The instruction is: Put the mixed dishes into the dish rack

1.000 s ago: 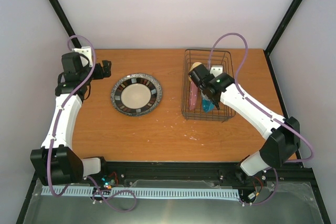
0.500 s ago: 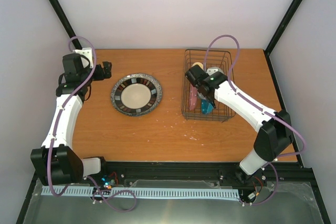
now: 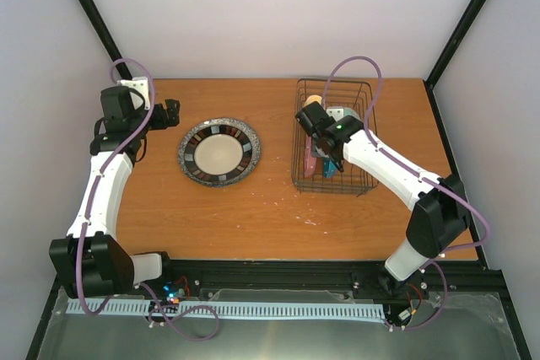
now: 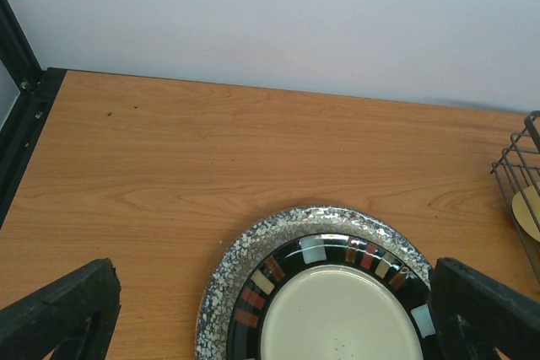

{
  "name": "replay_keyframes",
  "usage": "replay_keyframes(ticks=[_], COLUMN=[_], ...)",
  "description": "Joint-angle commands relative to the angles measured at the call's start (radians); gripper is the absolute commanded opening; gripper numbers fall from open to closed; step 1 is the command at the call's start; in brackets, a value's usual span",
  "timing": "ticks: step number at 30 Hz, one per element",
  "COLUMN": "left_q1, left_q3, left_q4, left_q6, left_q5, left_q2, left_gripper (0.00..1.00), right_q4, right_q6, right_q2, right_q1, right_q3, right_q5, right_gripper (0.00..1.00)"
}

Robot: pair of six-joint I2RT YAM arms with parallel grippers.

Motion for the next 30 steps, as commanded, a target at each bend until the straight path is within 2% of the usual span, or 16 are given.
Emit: replay_keyframes(ticks=[1, 6, 9, 16, 20, 22, 23, 26, 27, 30], left_q1=[0.0, 0.0, 0.009, 0.122, 0.147, 0.147, 0.148, 0.148, 0.147, 0.147], left_q3=[0.009, -0.007, -0.028, -0.07, -0.102, -0.118, -0.126, -0.152, -0.16, -0.174], left_q4=[0.02, 0.029, 0.029, -0.021, -0.056, -0.066, -0.069, -0.068, -0.064, -0.053], left_q6=[0.008, -0.006, -0.032, -0.082, -0.069, -0.057, -0.05, -0.043, -0.04, -0.039], left_q5=[0.003, -0.001, 0.029, 0.237, 0.294, 0.325, 0.338, 0.367, 0.38, 0.412], left_q2=[-0.002, 0.003, 0.022, 0.133, 0.235, 0.287, 0.311, 0.367, 0.378, 0.396], left_gripper=[1.0, 1.0, 1.0, 1.0, 0.97, 0.9, 0.83, 0.47, 0.41, 0.39], right_q4=[0.028, 0.049, 0.029, 0.008, 0.03, 0.047, 0.052, 0.071, 0.078, 0.104], right_q6=[-0.003, 0.009, 0.017, 0.028, -0.013, -0.038, -0.047, -0.07, -0.075, -0.09], right_q2=[-0.025, -0.09, -0.127, -0.276, -0.347, -0.363, -0.367, -0.368, -0.367, -0.365], right_q1=[0.0, 0.0, 0.0, -0.002, -0.022, -0.032, -0.035, -0.048, -0.051, -0.061], right_q3=[0.0, -0.014, -0.004, -0.005, -0.003, -0.001, 0.0, -0.003, -0.007, -0.02], right_q5=[0.002, 0.047, 0.098, 0.239, 0.248, 0.235, 0.232, 0.211, 0.205, 0.182], right_gripper=[0.5, 0.56, 0.57, 0.6, 0.61, 0.61, 0.61, 0.61, 0.61, 0.61])
